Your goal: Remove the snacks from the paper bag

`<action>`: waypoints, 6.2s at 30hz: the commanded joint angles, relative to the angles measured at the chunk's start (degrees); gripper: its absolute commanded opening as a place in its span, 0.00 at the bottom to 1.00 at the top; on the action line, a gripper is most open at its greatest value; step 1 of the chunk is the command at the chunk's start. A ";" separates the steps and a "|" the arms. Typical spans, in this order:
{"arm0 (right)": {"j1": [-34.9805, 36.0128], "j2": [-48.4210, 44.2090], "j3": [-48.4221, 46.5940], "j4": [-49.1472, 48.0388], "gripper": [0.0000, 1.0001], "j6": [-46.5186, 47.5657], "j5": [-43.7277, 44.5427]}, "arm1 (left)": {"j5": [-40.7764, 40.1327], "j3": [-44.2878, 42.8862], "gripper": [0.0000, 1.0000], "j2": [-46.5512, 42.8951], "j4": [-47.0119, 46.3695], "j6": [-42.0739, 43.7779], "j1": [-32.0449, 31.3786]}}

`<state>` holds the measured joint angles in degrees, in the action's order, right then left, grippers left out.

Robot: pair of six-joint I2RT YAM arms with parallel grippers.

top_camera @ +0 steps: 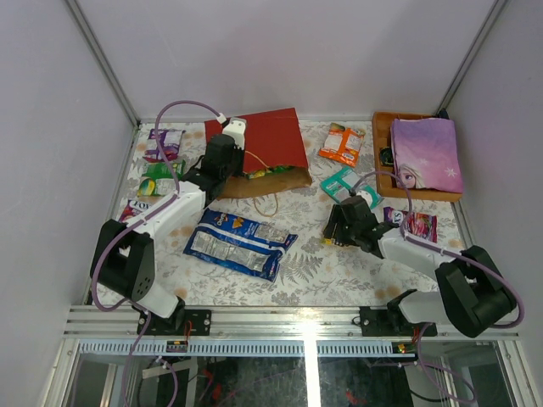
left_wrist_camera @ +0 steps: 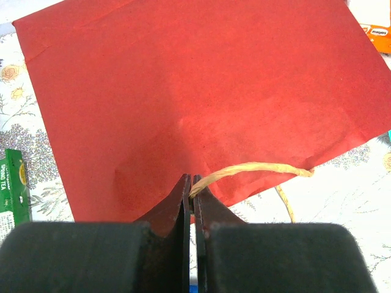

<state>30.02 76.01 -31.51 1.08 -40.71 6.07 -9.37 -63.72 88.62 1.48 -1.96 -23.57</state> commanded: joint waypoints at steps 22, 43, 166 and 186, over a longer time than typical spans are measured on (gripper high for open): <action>15.94 -7.23 2.14 20.58 0.75 -11.56 7.51 | 0.92 -0.46 0.00 -0.29 -2.85 -0.08 0.49; 19.37 23.17 -19.67 -42.47 0.87 -21.27 13.67 | 3.24 -7.32 0.04 4.22 4.42 -3.49 1.33; 10.15 -46.30 4.09 -3.73 0.00 -0.44 29.56 | -18.43 -6.95 0.60 22.06 15.22 -16.93 -24.42; 10.14 -46.72 5.25 -4.03 0.00 -0.21 30.63 | -6.55 -5.38 0.41 27.16 11.95 -16.23 -17.56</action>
<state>40.34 29.74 -25.43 1.02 -41.98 33.67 -19.81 -69.32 111.81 13.45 -19.42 -42.50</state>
